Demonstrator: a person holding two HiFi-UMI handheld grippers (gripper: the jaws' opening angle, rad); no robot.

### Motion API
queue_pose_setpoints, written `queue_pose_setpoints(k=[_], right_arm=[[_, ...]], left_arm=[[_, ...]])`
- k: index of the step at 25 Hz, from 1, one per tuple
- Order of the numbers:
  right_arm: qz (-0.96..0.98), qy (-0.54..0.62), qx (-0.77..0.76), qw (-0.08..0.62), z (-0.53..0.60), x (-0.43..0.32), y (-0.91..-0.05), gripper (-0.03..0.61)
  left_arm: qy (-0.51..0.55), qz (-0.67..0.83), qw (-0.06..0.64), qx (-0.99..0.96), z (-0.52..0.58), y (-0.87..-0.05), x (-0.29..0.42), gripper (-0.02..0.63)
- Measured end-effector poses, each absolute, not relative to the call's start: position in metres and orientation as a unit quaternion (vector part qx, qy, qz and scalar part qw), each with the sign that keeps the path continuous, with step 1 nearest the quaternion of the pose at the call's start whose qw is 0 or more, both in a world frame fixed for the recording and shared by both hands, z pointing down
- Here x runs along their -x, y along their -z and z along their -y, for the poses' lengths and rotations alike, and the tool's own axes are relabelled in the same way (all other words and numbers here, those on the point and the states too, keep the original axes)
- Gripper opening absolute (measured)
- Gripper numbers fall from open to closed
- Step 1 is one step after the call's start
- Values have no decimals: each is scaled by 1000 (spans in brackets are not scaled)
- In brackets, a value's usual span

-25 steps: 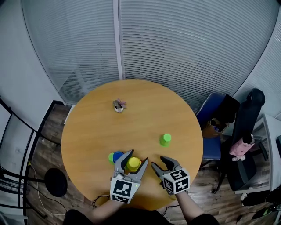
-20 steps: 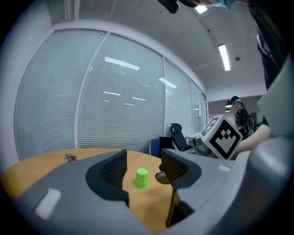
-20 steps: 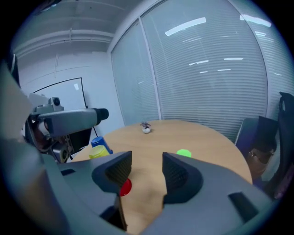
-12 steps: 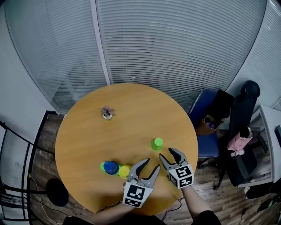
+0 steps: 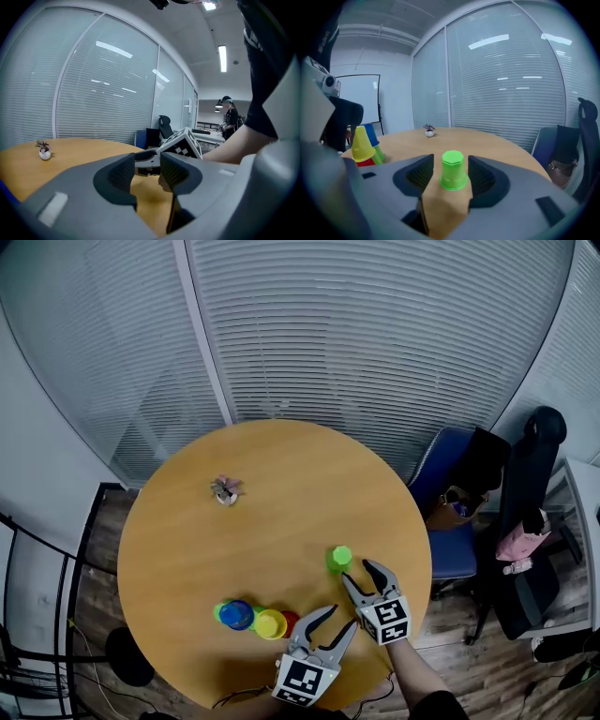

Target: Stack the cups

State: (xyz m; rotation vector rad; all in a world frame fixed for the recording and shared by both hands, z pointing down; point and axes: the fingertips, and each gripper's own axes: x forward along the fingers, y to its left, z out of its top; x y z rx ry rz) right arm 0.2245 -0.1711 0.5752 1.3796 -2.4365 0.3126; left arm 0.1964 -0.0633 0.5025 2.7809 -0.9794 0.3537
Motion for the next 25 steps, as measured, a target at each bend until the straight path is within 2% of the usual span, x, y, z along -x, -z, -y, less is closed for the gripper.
queue_pose_setpoints(k=[14, 22, 25], right_arm=[[865, -120, -456, 174, 202, -211, -612, 233], [863, -113, -459, 181, 205, -215, -612, 210], [862, -109, -462, 177, 202, -219, -601, 210]], left_arm=[[-144, 334, 141, -921, 75, -535, -196, 175], [-142, 335, 145, -920, 77, -539, -193, 169], [-142, 327, 113, -927, 76, -540, -193, 167]])
